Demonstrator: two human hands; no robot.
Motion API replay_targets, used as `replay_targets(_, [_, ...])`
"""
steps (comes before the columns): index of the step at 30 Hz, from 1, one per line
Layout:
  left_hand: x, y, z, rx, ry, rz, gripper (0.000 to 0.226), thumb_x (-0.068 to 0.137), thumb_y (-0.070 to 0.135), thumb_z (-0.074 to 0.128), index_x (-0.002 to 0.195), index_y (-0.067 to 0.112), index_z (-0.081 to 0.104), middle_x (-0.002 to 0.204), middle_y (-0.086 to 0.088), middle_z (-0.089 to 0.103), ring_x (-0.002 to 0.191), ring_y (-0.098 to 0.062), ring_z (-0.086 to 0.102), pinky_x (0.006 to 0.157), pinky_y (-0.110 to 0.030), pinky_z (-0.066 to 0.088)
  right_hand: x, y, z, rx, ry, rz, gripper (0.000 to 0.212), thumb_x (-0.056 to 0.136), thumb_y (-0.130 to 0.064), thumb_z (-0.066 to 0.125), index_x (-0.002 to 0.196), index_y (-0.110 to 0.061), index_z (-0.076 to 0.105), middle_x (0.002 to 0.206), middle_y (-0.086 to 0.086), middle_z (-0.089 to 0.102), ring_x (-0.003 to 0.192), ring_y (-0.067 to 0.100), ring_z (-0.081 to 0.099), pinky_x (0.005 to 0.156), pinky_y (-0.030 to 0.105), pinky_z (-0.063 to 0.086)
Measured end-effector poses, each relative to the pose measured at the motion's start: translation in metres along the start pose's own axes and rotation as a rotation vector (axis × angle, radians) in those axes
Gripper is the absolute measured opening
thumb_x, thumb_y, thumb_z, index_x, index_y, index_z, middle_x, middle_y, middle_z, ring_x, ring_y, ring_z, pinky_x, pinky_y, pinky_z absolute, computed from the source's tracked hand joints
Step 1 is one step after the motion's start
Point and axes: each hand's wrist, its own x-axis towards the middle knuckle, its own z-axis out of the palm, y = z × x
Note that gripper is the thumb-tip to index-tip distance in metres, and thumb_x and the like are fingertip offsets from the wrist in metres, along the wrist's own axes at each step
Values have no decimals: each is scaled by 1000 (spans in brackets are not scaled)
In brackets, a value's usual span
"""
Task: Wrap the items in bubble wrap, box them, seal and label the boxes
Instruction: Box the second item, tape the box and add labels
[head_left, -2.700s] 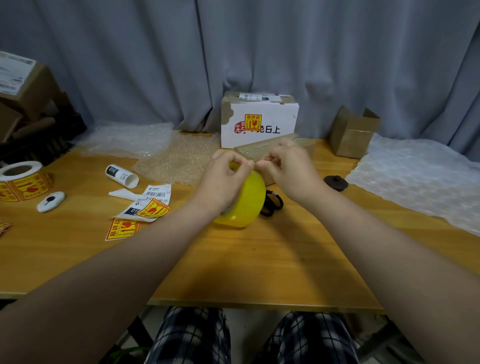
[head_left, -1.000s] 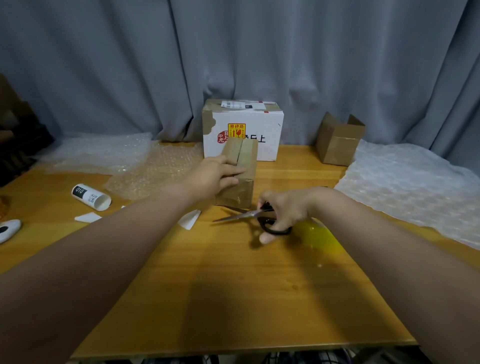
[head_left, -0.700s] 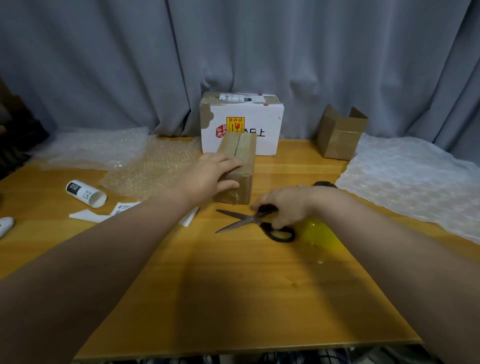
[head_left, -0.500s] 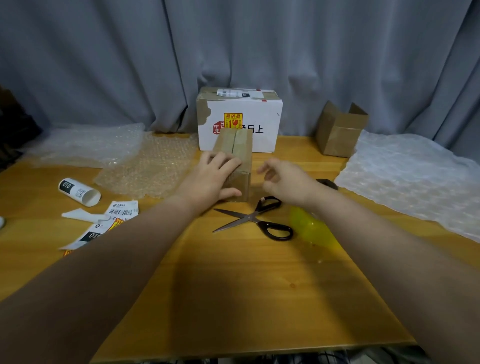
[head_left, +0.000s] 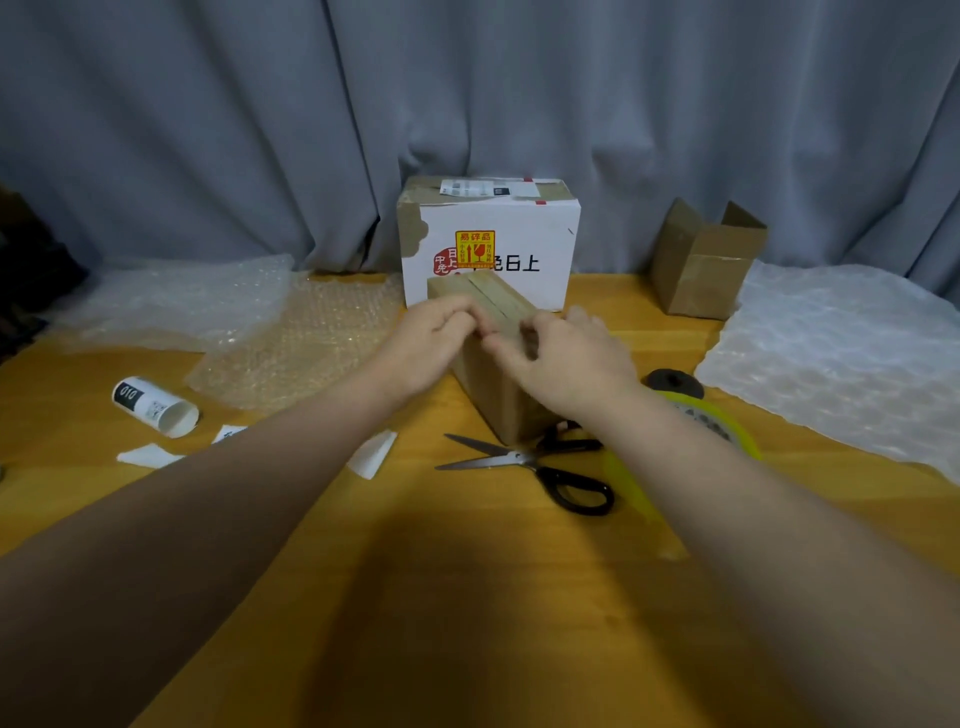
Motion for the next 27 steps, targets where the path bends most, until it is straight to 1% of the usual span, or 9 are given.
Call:
replay_targets(3, [26,-9,-5,-10,-23,-79,22,99,11,39,97,15,60,92,3,60,91,-7,54,85,-23,39,2,-3,-2,-142,-77,-103,77,75,-71,56,130,-19,45,122,9,50,114,29,47,85,40,41])
replay_targets(7, [49,-22,-3,526,-156,-66,24,95,43,47,111,30,58,111,4,45,109,-13,39,97,-31,28,9,16,-6,98,-211,-165,70,77,-43,68,138,-26,37,135,2,43,124,27,39,101,45,39])
replay_targets(9, [47,-25,-8,524,-113,-96,26,92,50,47,110,35,58,116,3,49,115,-17,43,104,-43,31,13,24,-9,115,-272,-166,72,79,-38,67,142,-33,33,149,-3,32,139,27,25,113,53,22])
replay_targets(11, [38,-29,-18,483,-109,-158,39,95,48,45,126,27,55,134,0,48,128,-21,41,110,-42,28,18,29,-10,113,-327,-147,76,83,-33,66,147,-38,26,160,-5,13,146,27,8,117,52,13])
replay_targets(14, [13,-25,-32,332,-64,-281,54,93,45,50,140,21,44,152,3,29,141,-19,26,113,-34,19,25,29,-10,101,-329,-158,78,87,-17,62,151,-36,20,161,-1,6,147,27,2,118,42,14])
replay_targets(18, [-24,-13,-34,285,32,-329,57,90,36,59,141,18,39,140,-2,46,126,-20,45,100,-29,37,30,24,3,18,-247,-199,85,85,2,50,153,-31,12,161,1,3,148,23,0,116,37,19])
replay_targets(22, [-49,-11,-22,193,75,-407,58,98,30,48,147,28,17,138,-5,48,116,-22,52,87,-26,42,32,17,9,9,-225,-165,86,85,-9,55,153,-30,8,161,2,1,147,23,-2,118,39,15])
replay_targets(25, [-55,-6,-33,155,67,-464,66,99,36,42,151,22,4,144,-10,43,126,-24,47,93,-24,36,24,6,12,-62,-186,-88,88,85,-27,59,153,-32,3,161,1,-2,147,25,-6,117,56,1])
replay_targets(27, [-62,1,-49,178,108,-441,65,98,38,43,150,18,11,140,-16,47,124,-26,49,97,-30,38,11,-6,17,-96,-38,-91,84,88,-27,55,153,-29,2,161,4,-1,148,25,-9,115,58,-7])
